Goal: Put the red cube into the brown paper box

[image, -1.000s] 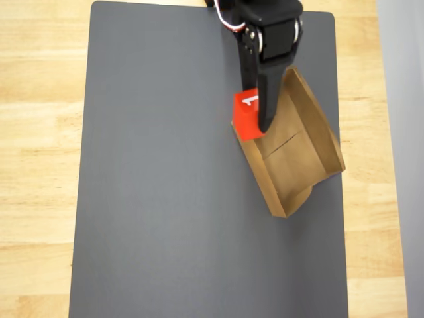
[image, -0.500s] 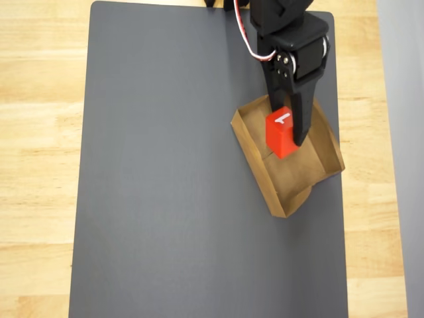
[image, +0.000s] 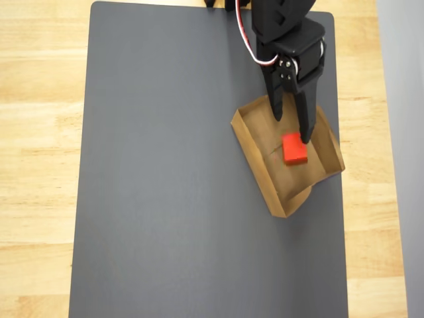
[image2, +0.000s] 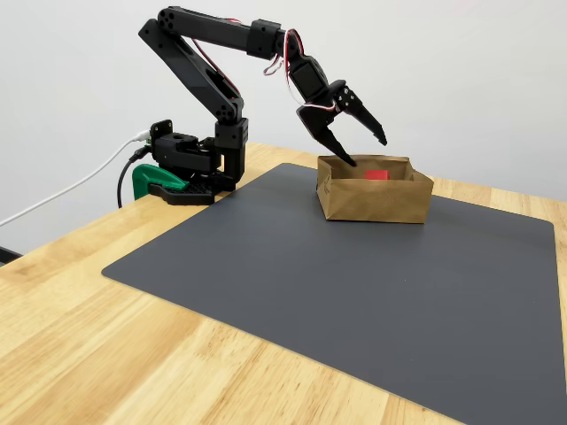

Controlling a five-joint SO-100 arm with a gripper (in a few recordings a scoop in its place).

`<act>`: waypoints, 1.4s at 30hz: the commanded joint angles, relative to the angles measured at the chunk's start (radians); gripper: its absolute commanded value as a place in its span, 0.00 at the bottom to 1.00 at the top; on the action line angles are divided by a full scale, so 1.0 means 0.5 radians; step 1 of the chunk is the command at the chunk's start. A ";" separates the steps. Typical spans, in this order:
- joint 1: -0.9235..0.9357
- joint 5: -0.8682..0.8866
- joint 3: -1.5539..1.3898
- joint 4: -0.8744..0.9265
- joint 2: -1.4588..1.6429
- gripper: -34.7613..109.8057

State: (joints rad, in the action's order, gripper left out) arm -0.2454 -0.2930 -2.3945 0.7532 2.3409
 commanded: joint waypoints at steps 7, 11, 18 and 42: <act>0.227 -0.129 -0.092 -0.252 0.362 0.31; 0.442 -0.279 -0.264 -0.393 0.746 0.24; 0.699 -0.104 -0.555 -0.101 1.601 0.24; 0.890 0.341 -0.555 0.706 1.605 0.24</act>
State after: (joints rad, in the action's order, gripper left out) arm 0.1825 -0.1012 -2.6737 1.0953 3.1401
